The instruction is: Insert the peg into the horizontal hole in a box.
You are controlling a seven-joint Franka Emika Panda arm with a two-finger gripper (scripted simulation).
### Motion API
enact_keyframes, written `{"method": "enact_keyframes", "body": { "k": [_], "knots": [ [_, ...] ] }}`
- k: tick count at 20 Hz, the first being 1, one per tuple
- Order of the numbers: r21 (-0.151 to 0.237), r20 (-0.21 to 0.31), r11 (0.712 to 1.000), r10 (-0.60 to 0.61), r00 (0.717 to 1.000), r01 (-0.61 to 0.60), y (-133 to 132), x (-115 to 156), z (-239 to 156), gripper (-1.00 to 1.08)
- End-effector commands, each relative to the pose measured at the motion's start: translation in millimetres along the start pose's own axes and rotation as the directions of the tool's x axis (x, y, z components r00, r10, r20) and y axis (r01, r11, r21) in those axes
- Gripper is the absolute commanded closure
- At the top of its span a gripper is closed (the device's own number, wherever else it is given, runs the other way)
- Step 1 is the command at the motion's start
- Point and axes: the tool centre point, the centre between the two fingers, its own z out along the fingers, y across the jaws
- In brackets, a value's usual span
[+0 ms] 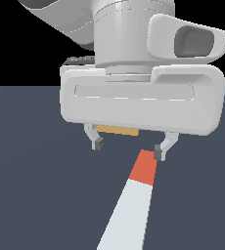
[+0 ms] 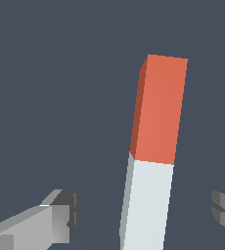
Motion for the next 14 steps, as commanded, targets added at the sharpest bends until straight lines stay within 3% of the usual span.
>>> {"method": "enact_keyframes", "body": {
  "k": [1,7,14],
  "knots": [
    [-0.001,-0.003,0.999,0.046,0.999,-0.046,7.4,-15.6,13.2,-0.92],
    [-0.001,-0.009,0.994,0.111,0.994,-0.111,16.1,-38.6,32.0,-0.92],
    [0.0,-0.009,0.993,0.12,0.993,-0.12,16.7,-42.3,36.2,-0.92]
  ]
}}
